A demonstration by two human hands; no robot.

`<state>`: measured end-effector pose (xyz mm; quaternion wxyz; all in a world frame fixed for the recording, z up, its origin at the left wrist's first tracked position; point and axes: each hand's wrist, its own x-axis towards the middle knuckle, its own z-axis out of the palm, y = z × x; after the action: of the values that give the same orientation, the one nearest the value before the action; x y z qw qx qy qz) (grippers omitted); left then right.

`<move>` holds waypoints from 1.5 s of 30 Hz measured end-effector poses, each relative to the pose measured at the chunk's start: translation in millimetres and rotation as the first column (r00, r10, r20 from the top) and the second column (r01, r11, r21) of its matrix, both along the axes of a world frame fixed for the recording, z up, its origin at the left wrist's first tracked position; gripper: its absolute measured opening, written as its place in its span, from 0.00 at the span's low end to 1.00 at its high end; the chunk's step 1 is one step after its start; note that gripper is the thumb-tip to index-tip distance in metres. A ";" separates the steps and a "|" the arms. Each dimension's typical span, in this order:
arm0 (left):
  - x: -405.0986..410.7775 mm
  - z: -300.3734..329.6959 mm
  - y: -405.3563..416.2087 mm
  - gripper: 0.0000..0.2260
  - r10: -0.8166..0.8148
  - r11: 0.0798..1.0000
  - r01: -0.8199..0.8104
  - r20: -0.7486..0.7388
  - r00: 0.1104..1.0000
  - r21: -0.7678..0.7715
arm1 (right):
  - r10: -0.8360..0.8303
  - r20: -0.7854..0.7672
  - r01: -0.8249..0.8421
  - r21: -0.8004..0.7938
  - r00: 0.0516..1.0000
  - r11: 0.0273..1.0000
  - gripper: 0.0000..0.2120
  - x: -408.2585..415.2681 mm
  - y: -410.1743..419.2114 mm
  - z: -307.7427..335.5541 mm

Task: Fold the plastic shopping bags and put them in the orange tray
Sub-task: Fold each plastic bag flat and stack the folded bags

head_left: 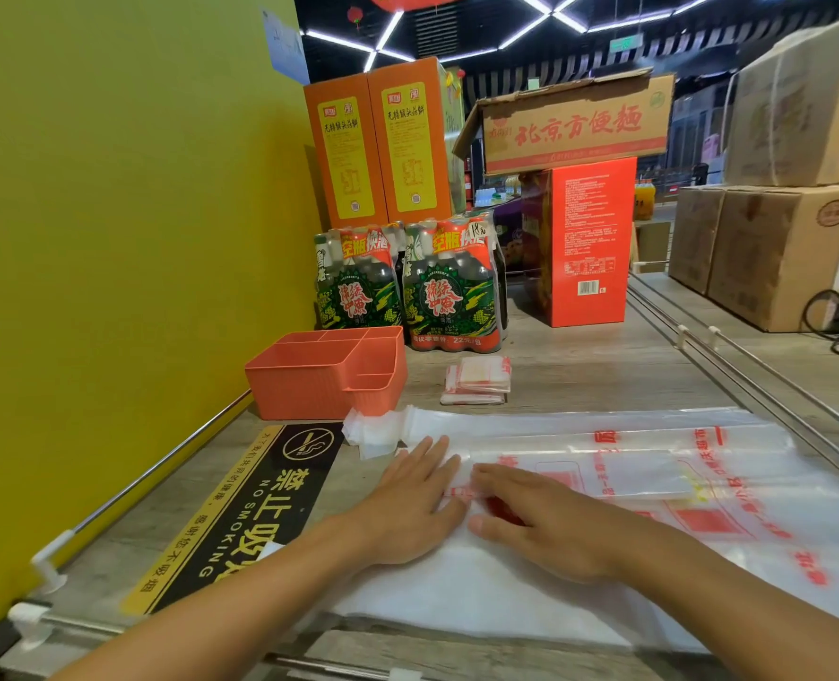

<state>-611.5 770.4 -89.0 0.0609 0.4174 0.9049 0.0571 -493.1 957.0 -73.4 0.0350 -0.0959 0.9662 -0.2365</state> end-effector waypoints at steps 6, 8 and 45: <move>4.6 5.1 -8.3 0.29 -0.049 0.997 0.052 0.054 0.997 -0.061 | -0.025 0.018 0.024 0.071 1.000 0.997 0.36 -4.1 -6.0 -4.0; 6.4 8.1 -11.1 0.30 -0.031 0.999 0.034 0.082 0.996 -0.041 | -0.016 0.048 0.009 0.134 0.999 0.991 0.35 -3.6 -9.1 -6.0; 13.0 29.9 15.0 0.17 0.346 0.311 -0.552 0.449 0.824 0.774 | 0.004 0.041 -0.010 0.147 0.999 0.989 0.32 2.0 -1.9 2.4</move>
<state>-598.5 785.4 -59.1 -0.0922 0.1083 0.8080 0.5717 -491.1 955.1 -71.0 0.0622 -0.0919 0.9798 -0.1665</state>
